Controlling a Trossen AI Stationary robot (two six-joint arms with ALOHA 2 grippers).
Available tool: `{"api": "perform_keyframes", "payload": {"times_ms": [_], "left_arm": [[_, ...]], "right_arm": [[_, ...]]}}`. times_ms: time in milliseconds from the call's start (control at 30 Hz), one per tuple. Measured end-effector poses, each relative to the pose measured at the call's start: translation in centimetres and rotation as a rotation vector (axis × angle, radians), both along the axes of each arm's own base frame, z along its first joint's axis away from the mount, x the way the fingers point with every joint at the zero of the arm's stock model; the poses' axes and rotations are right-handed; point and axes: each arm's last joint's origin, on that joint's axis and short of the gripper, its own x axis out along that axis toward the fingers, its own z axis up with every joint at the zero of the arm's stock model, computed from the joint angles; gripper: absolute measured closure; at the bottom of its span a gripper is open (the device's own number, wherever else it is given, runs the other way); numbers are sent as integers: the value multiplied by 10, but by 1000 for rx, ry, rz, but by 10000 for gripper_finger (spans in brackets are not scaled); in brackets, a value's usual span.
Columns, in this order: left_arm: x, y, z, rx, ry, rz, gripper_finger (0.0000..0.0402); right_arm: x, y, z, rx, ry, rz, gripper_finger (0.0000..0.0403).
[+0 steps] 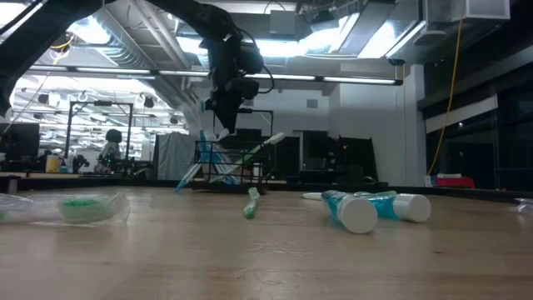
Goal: Pick & Place toothbrushing station
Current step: Put the blue toothbrush into the wire organizer
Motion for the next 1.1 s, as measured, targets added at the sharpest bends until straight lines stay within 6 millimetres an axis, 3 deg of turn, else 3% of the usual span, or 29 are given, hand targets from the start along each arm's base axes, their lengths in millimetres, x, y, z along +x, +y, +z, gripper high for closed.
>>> {"api": "perform_keyframes", "payload": {"times_ms": [300, 733, 1100], "left_arm": [[-6, 18, 15, -6, -135, 73, 391], [-18, 24, 14, -146, -173, 112, 393], [-16, 30, 14, -78, -175, 149, 373]], "right_arm": [[0, 0, 0, 12, 0, 2, 298], [-1, -1, -2, 10, 13, 0, 298], [-1, -1, -2, 19, 12, -1, 298]]}}
